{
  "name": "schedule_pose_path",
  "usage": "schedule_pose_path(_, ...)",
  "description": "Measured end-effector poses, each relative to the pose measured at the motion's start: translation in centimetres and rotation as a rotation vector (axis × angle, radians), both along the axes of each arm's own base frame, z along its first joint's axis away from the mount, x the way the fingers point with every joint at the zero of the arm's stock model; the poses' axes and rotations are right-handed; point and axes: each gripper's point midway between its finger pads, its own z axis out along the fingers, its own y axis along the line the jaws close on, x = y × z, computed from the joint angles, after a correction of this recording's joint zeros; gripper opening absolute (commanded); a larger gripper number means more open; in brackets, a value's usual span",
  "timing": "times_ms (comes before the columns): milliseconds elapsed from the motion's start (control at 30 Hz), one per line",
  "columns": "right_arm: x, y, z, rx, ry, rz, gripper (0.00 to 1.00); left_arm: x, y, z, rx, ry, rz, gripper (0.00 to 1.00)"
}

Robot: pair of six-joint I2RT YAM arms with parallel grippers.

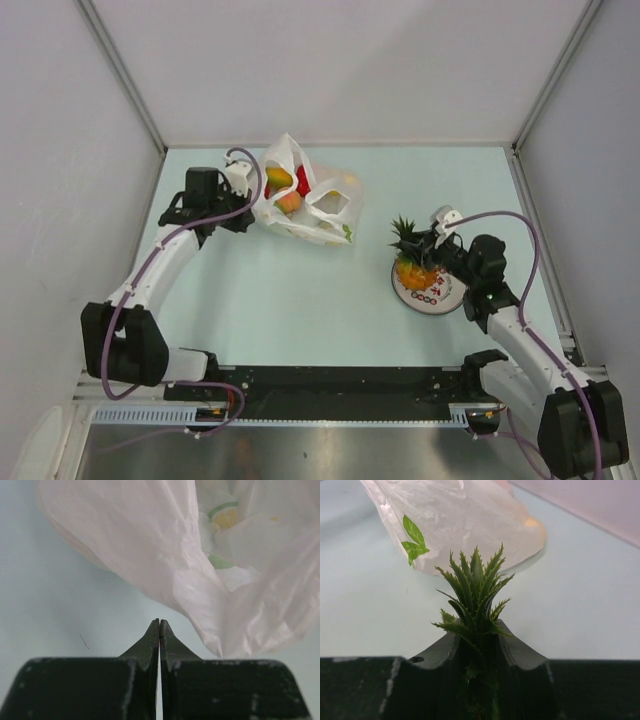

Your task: Take the fake fruits out of the plastic bag

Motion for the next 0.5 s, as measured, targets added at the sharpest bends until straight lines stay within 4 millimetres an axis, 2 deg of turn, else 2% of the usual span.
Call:
schedule_pose_path(167,0.0,-0.9,-0.8,0.020,-0.146,-0.054,0.00,1.2,0.9,-0.5,0.057,0.003,0.019,0.00)
schedule_pose_path(333,0.7,-2.0,-4.2,0.003,-0.208,-0.126,0.00,1.9,1.5,-1.8,0.111,0.023,0.018,0.00)
schedule_pose_path(500,0.0,-2.3,-3.4,0.019,-0.301,-0.131,0.00,2.6,2.2,-3.3,0.159,0.046,0.024,0.00)
